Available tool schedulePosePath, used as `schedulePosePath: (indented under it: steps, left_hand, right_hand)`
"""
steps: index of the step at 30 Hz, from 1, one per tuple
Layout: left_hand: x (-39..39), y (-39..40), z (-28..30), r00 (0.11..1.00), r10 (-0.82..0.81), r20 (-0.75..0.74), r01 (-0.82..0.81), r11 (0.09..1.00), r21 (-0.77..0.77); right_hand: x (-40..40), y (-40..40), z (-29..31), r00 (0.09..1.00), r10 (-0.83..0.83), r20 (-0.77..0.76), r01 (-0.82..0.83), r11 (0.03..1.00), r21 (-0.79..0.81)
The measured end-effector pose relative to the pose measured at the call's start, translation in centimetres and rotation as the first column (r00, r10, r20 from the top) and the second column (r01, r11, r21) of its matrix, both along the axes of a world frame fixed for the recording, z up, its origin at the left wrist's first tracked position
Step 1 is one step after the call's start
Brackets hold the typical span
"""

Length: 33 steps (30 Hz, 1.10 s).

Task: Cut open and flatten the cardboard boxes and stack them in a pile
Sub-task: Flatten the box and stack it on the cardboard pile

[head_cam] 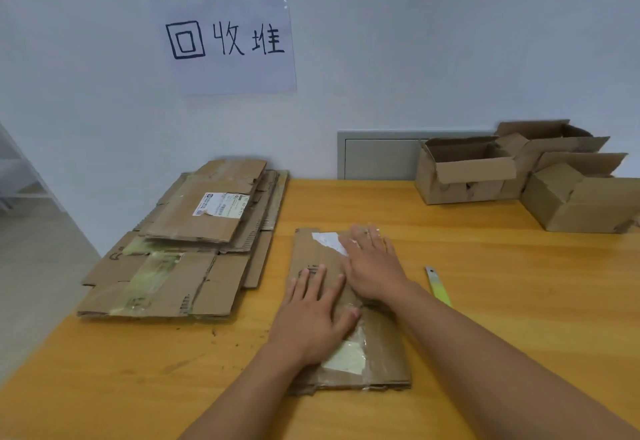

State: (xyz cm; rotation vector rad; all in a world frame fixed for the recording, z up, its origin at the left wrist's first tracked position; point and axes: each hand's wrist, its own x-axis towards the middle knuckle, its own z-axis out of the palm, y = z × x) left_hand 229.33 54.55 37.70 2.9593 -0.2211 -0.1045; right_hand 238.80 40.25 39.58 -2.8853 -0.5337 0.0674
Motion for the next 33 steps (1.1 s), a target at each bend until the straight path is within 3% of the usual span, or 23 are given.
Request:
schedulePosePath:
  steps: [3,18,20,23,28,33]
  left_hand:
    - [-0.1,0.0,0.1,1.0,0.0,-0.015,0.0,1.0,-0.01]
    - [-0.9,-2.4,0.2,0.996,0.053,-0.068,-0.049,0.997,0.061]
    - [-1.1,-2.5,0.4,0.997,0.068,-0.04,-0.068,0.998,0.018]
    - [-1.4,-2.4,0.7,0.993,0.112,0.028,-0.109,0.99,-0.087]
    - [-2.0,-2.4,0.9,0.96,0.141,0.242,-0.103,0.981,-0.166]
    - [-3.7,-1.5,0.3,1.0,0.0,0.021,0.0,1.0,-0.028]
  right_hand:
    - [1.6,0.6,-0.6,0.994,0.078,-0.079,-0.08,0.997,-0.019]
    - [2.3,0.3,-1.0,0.984,0.073,-0.16,-0.073,0.997,0.0]
    - [2.5,0.1,-0.4,0.979,0.087,-0.186,-0.09,0.996,-0.008]
    - [1.2,-0.2,-0.2,0.993,0.075,-0.089,-0.075,0.997,0.008]
    - [-2.2,-1.2,-1.9,0.995,0.04,-0.087,-0.038,0.999,0.028]
    - [-2.6,-1.1,-2.4,0.998,0.018,-0.061,-0.015,0.999,0.05]
